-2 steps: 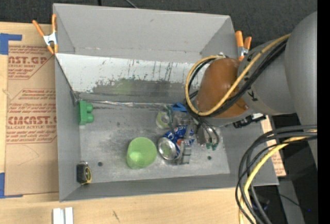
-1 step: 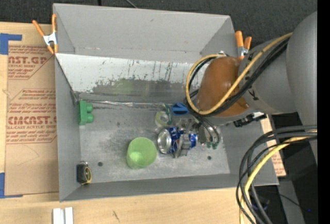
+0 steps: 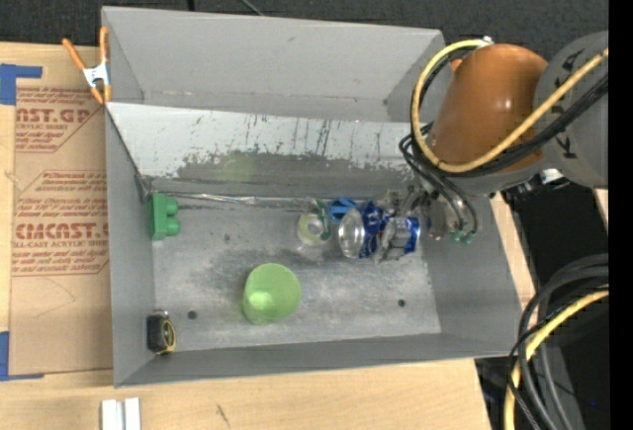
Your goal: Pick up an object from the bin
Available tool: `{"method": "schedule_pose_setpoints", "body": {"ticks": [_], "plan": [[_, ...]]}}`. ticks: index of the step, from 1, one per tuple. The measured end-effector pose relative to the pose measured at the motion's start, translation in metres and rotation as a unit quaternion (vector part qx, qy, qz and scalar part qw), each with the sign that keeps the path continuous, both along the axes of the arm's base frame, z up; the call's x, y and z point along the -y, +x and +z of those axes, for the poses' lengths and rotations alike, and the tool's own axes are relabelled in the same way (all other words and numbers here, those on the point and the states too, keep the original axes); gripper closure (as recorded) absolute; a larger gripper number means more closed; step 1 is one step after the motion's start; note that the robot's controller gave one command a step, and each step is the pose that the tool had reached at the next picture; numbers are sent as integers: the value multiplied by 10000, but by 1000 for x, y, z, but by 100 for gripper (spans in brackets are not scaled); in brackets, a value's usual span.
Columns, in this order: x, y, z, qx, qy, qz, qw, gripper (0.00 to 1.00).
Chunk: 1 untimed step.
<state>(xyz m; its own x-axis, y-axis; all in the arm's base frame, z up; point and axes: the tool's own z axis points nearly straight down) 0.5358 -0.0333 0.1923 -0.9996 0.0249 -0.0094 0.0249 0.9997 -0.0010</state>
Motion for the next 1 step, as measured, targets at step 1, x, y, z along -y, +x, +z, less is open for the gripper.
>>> {"method": "schedule_pose_setpoints", "body": {"ticks": [1], "plan": [[15,54,120,26,-2,-13,10000,100]]}}
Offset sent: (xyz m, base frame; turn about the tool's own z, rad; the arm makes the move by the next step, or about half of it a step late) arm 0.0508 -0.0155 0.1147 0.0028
